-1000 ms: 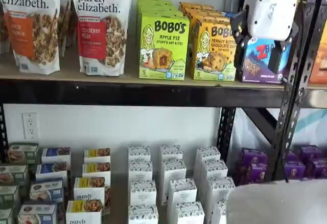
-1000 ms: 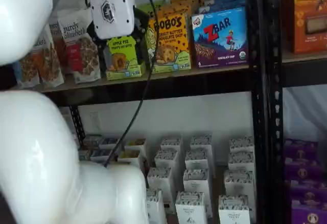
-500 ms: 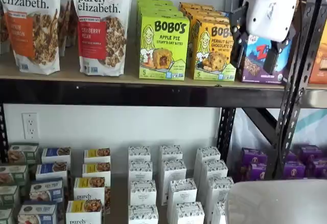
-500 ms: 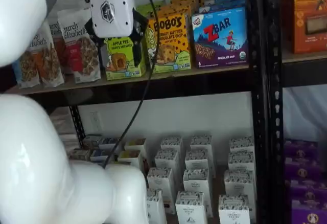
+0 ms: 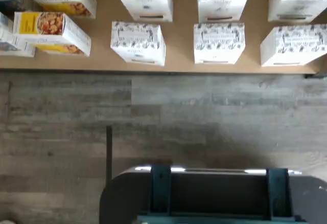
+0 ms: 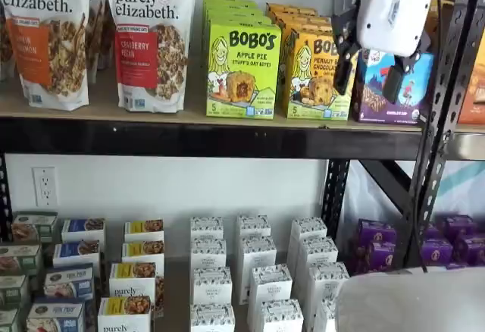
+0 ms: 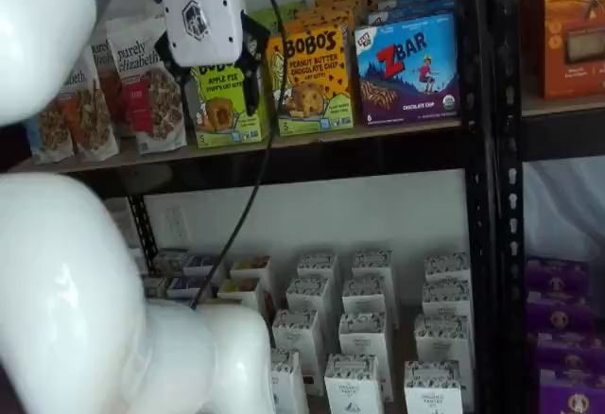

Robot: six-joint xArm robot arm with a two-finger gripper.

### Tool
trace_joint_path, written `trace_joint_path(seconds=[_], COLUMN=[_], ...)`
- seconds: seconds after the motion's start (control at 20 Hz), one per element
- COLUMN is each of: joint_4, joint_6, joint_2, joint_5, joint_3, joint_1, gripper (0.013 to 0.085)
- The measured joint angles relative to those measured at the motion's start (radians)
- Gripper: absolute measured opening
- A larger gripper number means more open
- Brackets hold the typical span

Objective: Pick the green box on the top shelf, the fourth from the left

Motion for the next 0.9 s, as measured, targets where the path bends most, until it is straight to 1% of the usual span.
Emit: trace_joint_path(seconds=[0.15, 0.25, 0.35, 0.5, 0.9], joint_4=[-0.027, -0.037, -0.044, -0.048, -0.087], joint_6=[0.032, 0.047, 0.060, 0.067, 0.120], joint_2=[0.006, 0.016, 0.031, 0.046, 0.121], joint_5=[-0.031, -0.042, -0.060, -0.093, -0.196], joint_3=[-0.004, -0.011, -0.019, -0.025, -0.063], joint_1=[0.043, 0.061, 0.077, 0.086, 0.153], gripper=[0.0850, 0.0850, 0.0850, 0.0850, 0.0850])
